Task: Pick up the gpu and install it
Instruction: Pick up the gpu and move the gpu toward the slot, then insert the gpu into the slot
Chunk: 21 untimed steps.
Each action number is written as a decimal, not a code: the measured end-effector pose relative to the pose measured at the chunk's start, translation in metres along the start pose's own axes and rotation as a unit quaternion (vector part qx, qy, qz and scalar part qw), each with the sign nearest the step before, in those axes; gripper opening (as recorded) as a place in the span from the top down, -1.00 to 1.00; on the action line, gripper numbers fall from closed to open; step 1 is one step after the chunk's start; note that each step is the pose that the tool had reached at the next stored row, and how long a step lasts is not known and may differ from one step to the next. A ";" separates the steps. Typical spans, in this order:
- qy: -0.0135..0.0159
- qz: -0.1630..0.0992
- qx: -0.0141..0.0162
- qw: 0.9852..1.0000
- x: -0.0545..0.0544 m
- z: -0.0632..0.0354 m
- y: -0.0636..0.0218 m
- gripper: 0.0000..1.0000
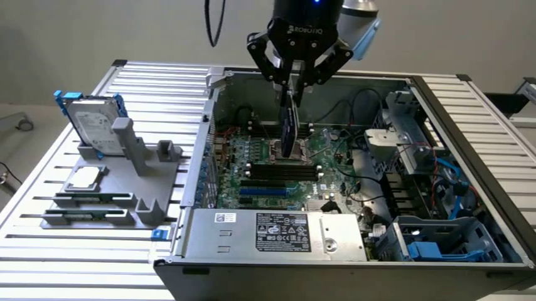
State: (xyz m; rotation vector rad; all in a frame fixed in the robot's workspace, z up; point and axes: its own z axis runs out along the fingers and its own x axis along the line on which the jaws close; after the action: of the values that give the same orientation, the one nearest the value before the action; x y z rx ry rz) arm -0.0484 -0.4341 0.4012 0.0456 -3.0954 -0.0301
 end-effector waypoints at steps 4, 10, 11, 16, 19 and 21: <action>0.002 0.000 0.000 1.000 -0.001 0.0000 -0.0001 0.47; 0.002 0.000 0.000 1.000 -0.001 0.0001 0.0000 0.47; 0.002 0.000 0.000 1.000 -0.001 0.0001 0.0000 0.47; 0.002 0.000 0.000 1.000 -0.001 0.0001 0.0000 0.47; 0.002 0.000 0.000 1.000 -0.001 0.0001 0.0000 0.47; 0.001 0.000 0.000 1.000 -0.001 0.0005 0.0001 0.47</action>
State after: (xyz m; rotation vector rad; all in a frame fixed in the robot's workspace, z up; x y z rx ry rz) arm -0.0475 -0.4340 0.4007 0.0452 -3.0927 -0.0299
